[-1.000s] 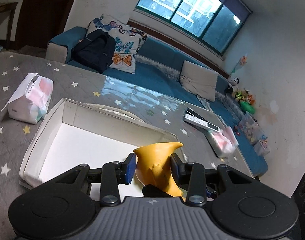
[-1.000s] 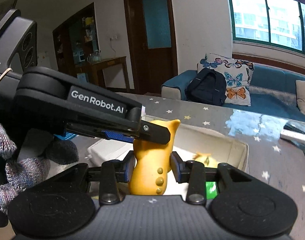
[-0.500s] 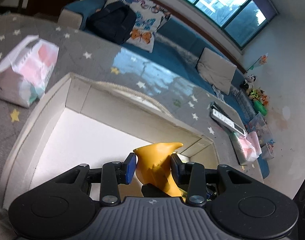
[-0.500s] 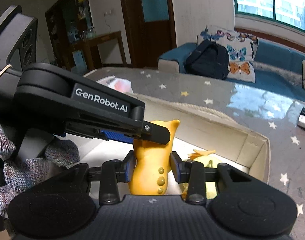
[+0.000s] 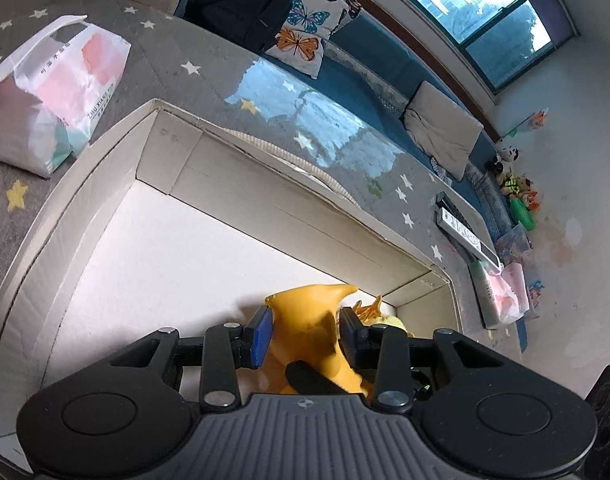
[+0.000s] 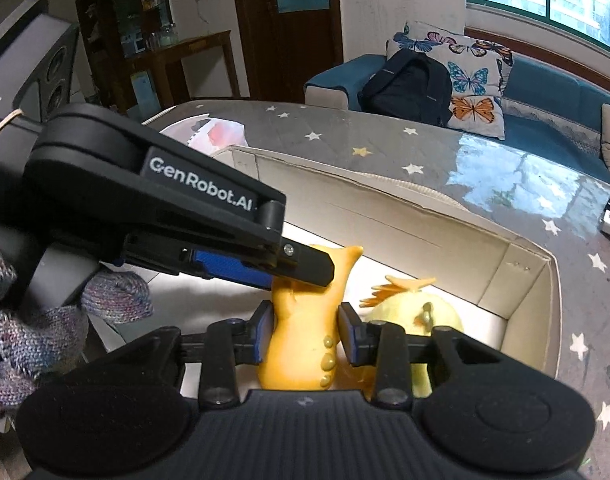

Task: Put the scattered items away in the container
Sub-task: 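Lift the orange duck and carry it over the box, then lower the duck into the box and open the right gripper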

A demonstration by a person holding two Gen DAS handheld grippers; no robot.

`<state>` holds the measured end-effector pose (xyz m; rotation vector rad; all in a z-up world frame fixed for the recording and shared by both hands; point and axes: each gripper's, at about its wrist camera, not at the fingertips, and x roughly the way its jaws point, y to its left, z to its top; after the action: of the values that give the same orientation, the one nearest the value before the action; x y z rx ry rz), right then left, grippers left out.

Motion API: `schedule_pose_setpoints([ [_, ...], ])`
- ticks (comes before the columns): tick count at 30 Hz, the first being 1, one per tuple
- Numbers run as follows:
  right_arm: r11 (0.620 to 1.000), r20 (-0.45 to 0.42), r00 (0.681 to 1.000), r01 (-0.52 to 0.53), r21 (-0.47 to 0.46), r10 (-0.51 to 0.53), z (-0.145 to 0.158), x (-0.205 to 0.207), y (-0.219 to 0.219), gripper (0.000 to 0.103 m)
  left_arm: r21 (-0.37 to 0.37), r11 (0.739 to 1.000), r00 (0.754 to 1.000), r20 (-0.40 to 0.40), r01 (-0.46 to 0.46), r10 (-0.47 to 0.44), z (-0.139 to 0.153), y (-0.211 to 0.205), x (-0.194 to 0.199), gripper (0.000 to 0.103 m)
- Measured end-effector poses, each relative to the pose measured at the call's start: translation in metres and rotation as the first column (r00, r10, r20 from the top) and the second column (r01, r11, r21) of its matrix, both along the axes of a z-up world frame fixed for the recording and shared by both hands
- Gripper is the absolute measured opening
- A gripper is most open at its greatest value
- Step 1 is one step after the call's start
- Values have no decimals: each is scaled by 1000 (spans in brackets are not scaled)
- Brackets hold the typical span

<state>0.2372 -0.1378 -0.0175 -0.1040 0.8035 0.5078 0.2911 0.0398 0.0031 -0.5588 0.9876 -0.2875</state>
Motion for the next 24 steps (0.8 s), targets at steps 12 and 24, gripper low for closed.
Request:
schedule_pose_setpoints([
  [12, 1000, 56, 998, 0, 7, -1, 7, -11, -1, 34, 42, 999, 999, 40, -6, 4, 12, 1, -12, 39],
  [24, 999, 153, 988, -5, 46, -2, 38, -55, -11, 35, 111, 994, 994, 107, 0, -12, 38, 0, -51, 39],
])
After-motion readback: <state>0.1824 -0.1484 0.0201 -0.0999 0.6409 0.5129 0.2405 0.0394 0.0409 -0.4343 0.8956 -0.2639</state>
